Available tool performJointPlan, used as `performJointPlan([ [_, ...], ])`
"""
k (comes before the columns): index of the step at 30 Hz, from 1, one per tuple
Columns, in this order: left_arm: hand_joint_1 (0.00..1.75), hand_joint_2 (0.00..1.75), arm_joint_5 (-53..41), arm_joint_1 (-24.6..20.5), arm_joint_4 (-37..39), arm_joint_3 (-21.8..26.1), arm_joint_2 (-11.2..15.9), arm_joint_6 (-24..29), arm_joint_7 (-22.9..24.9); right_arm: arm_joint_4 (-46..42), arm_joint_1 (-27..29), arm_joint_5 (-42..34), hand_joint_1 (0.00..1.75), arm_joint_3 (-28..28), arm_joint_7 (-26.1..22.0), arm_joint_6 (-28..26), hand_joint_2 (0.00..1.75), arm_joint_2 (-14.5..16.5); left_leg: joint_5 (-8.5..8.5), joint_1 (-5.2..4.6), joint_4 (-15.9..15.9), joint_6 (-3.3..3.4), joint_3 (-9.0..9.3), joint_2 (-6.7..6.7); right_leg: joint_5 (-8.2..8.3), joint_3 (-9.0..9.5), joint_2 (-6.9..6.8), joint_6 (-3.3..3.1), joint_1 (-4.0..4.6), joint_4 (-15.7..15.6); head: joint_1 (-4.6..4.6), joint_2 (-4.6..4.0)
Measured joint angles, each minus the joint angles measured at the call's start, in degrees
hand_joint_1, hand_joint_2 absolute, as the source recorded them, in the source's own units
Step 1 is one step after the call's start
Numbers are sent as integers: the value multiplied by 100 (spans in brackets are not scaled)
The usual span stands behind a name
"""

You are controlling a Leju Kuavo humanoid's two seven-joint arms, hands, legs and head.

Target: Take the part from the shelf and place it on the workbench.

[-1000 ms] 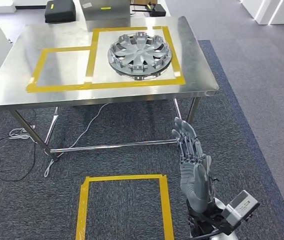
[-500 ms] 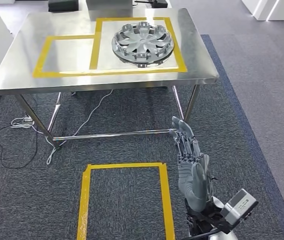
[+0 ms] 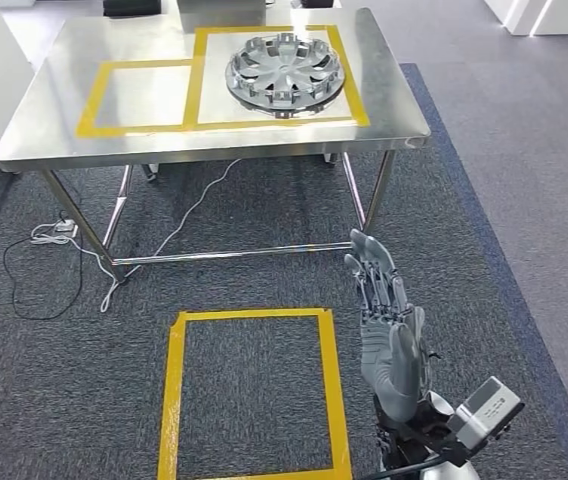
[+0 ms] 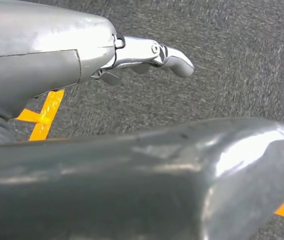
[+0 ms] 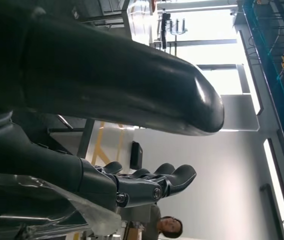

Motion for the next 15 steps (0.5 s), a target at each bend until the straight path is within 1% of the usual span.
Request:
performJointPlan([
  [1, 0, 0, -1, 5, -11, 10, -1, -4, 2, 1, -11, 0, 0, 0, 0, -1, 0, 1, -175, 3, 121, -35, -48, -12, 73, -67, -12, -33, -22, -13, -7, 0],
  [2, 0, 0, -1, 10, -21, 20, -2, -9, 4, 2, -21, 1, 0, 0, 1, -1, 0, 1, -449, 14, 349, -71, -109, -22, 142, -131, -23, -63, -41, -15, -19, 0],
  [3, 0, 0, -1, 14, -27, 26, -4, -13, 6, 2, -26, 0, 0, 0, 2, -2, 0, 2, -761, 31, 681, -108, -174, -28, 202, -209, -28, -82, -41, 5, -32, 0],
  [4, 0, 0, -1, 16, -32, 28, -4, -17, 8, 3, -28, 0, 0, 0, 1, -2, 0, 2, -1005, 53, 1057, -139, -230, -29, 259, -296, -35, -89, -43, 36, -43, 0],
  [5, 0, 0, -1, 16, -37, 30, -3, -20, 8, 4, -29, -1, 0, 0, 3, -2, 0, 2, -1119, 73, 1382, -169, -257, -29, 309, -400, -43, -84, -46, 78, -47, 0],
  [6, 0, 0, -1, 15, -44, 32, -2, -23, 8, 5, -30, -1, 0, 0, 3, -2, 0, 2, -1090, 92, 1580, -195, -228, -29, 357, -513, -50, -73, -52, 131, -48, 0],
  [7, 0, 0, -1, 15, -50, 34, -1, -26, 8, 5, -32, -1, 0, 0, 4, -2, 0, 2, -947, 111, 1597, -218, -124, -29, 396, -632, -55, -56, -62, 193, -48, 0],
  [8, 0, 0, -1, 14, -58, 37, 0, -27, 8, 5, -32, -1, 0, 0, 5, -2, 0, 2, -768, 132, 1422, -240, 67, -29, 431, -750, -58, -33, -74, 262, -49, 0],
  [9, 0, 0, -1, 9, -66, 38, 0, -29, 8, 4, -33, -1, 0, 0, 6, -2, 0, 2, -680, 151, 1098, -257, 321, -32, 461, -856, -57, -5, -83, 336, -49, 0],
  [10, 0, 0, -1, 2, -74, 40, -1, -31, 8, 3, -36, -1, 0, -1, 6, -2, 0, 2, -698, 154, 694, -256, 598, -41, 489, -946, -54, 28, -85, 407, -50, 0],
  [11, 0, 0, -2, -6, -81, 41, -1, -33, 8, 3, -39, -1, 0, -1, 4, -3, 0, 2, -775, 149, 363, -230, 810, -49, 524, -1010, -54, 64, -84, 456, -49, 0],
  [12, 0, 0, -4, -14, -86, 44, -2, -37, 8, 2, -45, 1, 0, -1, 2, -3, 0, 2, -871, 136, 143, -193, 926, -58, 564, -1049, -56, 102, -81, 484, -48, 0],
  [13, 0, 0, -5, -15, -91, 47, -2, -39, 8, 2, -50, 1, 0, 1, 1, -3, 0, 2, -903, 114, 49, -138, 957, -63, 614, -1071, -57, 139, -81, 487, -46, 0],
  [14, 0, 0, -7, -10, -95, 52, -2, -41, 9, 3, -50, 1, 0, 4, -1, -3, 0, 2, -870, 108, 51, -81, 908, -60, 672, -1082, -59, 177, -86, 473, -44, 0],
  [15, 0, 0, -8, -6, -99, 58, -9, -42, 9, 3, -49, 1, 0, 6, -1, -3, 0, 2, -813, 109, 43, -30, 855, -45, 670, -1105, -50, 209, -97, 479, -48, 0],
])
